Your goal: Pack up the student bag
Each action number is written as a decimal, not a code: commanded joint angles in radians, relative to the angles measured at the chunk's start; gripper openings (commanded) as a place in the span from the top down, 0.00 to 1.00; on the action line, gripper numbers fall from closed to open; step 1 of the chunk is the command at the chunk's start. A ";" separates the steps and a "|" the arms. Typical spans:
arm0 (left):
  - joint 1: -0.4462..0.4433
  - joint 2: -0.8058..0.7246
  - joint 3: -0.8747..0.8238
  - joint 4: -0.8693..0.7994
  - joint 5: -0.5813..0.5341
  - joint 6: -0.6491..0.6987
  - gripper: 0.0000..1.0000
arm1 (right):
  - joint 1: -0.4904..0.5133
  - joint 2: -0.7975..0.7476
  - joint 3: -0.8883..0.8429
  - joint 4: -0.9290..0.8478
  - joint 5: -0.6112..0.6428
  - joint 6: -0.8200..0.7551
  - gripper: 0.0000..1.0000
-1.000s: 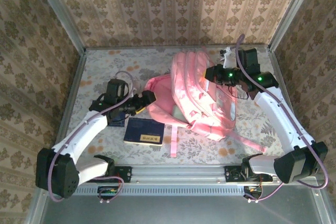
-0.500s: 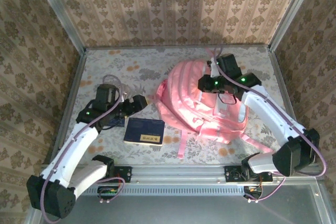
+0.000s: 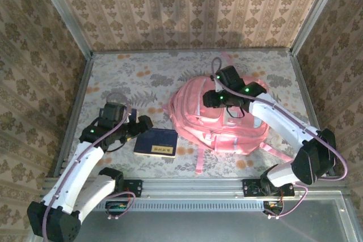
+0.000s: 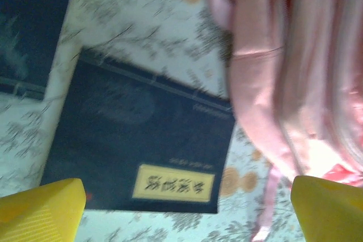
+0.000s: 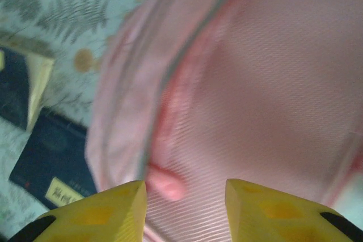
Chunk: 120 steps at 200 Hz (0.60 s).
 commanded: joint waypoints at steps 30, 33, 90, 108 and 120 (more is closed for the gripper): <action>0.010 0.034 -0.100 -0.057 -0.113 -0.045 0.05 | 0.249 0.142 0.076 0.056 -0.074 -0.056 0.57; 0.010 0.040 -0.105 -0.042 -0.113 -0.040 0.05 | 0.264 0.156 0.082 0.050 -0.071 -0.056 0.56; 0.012 0.207 -0.139 0.167 -0.133 0.027 0.05 | 0.407 0.295 0.048 0.014 0.007 0.045 0.50; 0.011 0.248 -0.156 0.223 -0.126 0.034 0.05 | 0.407 0.314 0.001 0.056 -0.022 0.086 0.47; 0.010 0.273 -0.165 0.248 -0.110 0.034 0.06 | 0.409 0.345 0.006 0.048 -0.013 0.094 0.46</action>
